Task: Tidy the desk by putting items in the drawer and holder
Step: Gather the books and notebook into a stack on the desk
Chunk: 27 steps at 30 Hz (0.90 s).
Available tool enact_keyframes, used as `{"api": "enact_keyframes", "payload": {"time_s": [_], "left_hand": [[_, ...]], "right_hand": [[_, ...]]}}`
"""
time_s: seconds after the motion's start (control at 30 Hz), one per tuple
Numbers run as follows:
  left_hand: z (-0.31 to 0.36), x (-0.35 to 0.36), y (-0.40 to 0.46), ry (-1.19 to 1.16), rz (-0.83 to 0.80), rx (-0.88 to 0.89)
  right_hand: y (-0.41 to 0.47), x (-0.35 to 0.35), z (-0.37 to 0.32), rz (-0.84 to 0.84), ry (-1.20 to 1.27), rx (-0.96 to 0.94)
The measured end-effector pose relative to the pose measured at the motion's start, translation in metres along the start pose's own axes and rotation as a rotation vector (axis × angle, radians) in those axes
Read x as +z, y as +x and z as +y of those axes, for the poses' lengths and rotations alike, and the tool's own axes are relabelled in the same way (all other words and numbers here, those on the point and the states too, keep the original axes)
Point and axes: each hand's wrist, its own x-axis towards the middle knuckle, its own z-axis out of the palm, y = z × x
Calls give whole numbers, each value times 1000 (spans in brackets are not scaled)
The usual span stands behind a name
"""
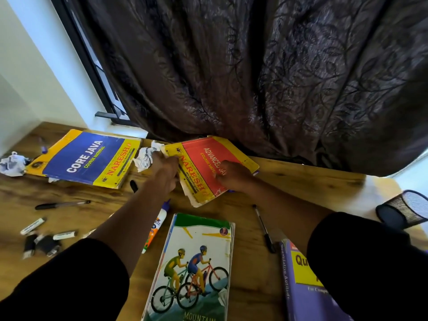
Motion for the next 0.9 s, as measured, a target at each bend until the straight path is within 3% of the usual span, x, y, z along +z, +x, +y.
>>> {"api": "enact_keyframes", "payload": {"time_s": [0.2, 0.37, 0.53, 0.7, 0.8, 0.9], "left_hand": [[12, 0, -16, -181, 9, 61], [12, -16, -35, -301, -24, 85], [7, -39, -72, -438, 26, 69], [-5, -73, -119, -451, -118, 99], [-20, -88, -146, -460, -195, 105], [-40, -99, -163, -457, -306, 82]], "right_hand": [[-12, -2, -6, 157, 209, 32], [-39, -6, -13, 348, 563, 332], [-80, -5, -25, 273, 1298, 512], [-123, -9, -33, -125, 1757, 540], [-146, -6, -34, -68, 1920, 467], [-167, -2, -22, 73, 1885, 368]]}}
